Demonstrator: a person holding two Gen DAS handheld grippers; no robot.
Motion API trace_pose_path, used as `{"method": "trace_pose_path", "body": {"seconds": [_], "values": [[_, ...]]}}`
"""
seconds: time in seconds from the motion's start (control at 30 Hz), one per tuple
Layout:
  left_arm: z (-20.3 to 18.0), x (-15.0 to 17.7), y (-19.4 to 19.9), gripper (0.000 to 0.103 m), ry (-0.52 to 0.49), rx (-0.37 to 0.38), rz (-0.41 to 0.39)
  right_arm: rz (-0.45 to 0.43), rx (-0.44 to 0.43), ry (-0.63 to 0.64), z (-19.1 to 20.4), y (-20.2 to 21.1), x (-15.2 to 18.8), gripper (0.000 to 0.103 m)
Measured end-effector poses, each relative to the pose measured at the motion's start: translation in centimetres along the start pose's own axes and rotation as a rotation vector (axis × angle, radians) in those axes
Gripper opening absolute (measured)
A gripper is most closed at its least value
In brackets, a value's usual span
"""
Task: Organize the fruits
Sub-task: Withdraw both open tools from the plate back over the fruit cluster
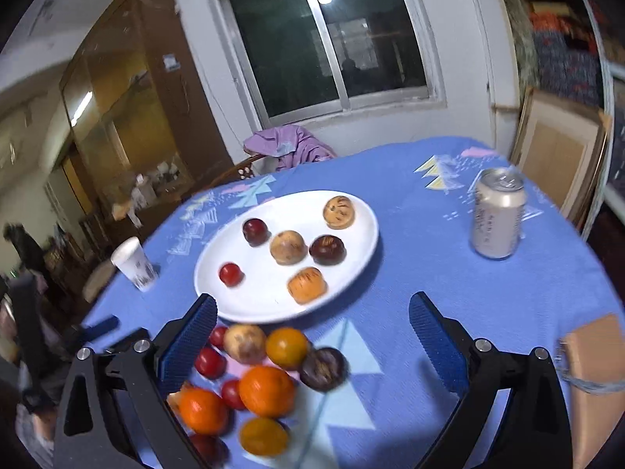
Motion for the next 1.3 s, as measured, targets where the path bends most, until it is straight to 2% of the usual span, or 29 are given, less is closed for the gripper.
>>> {"method": "trace_pose_path", "body": {"seconds": [0.13,0.3,0.47,0.53,0.57,0.63,0.67,0.77,0.83,0.97,1.03,1.17,1.23,1.3], "values": [[-1.8,2.8,1.2,0.098,-0.082,0.005,0.017,-0.036,-0.015,0.007,0.2,2.5,1.4,0.100],[-3.8,4.2,0.9,0.099,-0.233,-0.071,0.006,0.001,-0.049,-0.118,-1.3,2.3,2.5,0.100],[-2.8,3.5,0.7,0.099,-0.205,-0.082,-0.004,0.049,-0.080,-0.221,-2.2,1.6,3.3,0.100],[-1.2,2.7,1.0,0.099,-0.207,-0.161,-0.029,0.049,-0.081,-0.240,-2.5,1.7,3.4,0.100],[0.3,2.3,1.2,0.099,-0.200,-0.236,-0.045,0.046,-0.078,-0.246,-2.6,1.7,3.4,0.100],[3.0,1.9,1.2,0.099,-0.138,-0.313,-0.043,0.041,-0.082,-0.261,-2.7,1.9,3.4,0.100],[4.2,1.9,1.3,0.099,-0.089,-0.304,-0.031,0.040,-0.087,-0.266,-2.7,2.0,3.4,0.100],[5.8,2.2,2.0,0.099,0.034,-0.207,-0.017,0.035,-0.096,-0.261,-2.6,2.1,3.2,0.100],[5.2,2.8,2.3,0.099,0.026,-0.173,-0.016,0.037,-0.096,-0.257,-2.5,2.0,3.2,0.100],[2.5,4.3,2.1,0.099,-0.102,-0.140,0.013,0.043,-0.102,-0.265,-2.5,1.9,3.3,0.100],[1.9,4.6,2.4,0.099,-0.130,-0.140,0.004,0.043,-0.100,-0.273,-2.6,1.9,3.4,0.100],[2.7,5.2,3.2,0.099,-0.059,-0.105,0.029,0.050,-0.106,-0.291,-2.8,1.8,3.5,0.100],[3.2,6.2,3.6,0.098,-0.012,-0.054,0.069,0.051,-0.113,-0.291,-2.7,1.7,3.5,0.100],[3.0,6.6,4.6,0.099,0.007,-0.017,0.069,0.051,-0.114,-0.287,-2.5,1.7,3.5,0.100]]}}
Point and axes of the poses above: each gripper's, at about its wrist camera, not at the fingertips, and y roughly against the way its jaws point, z to its left, x to its underside, the point moved 6 cm from there along -y, roughly the way its jaws point, and after that the axes turned 5 degrees about -z, right-handed, at the moved point
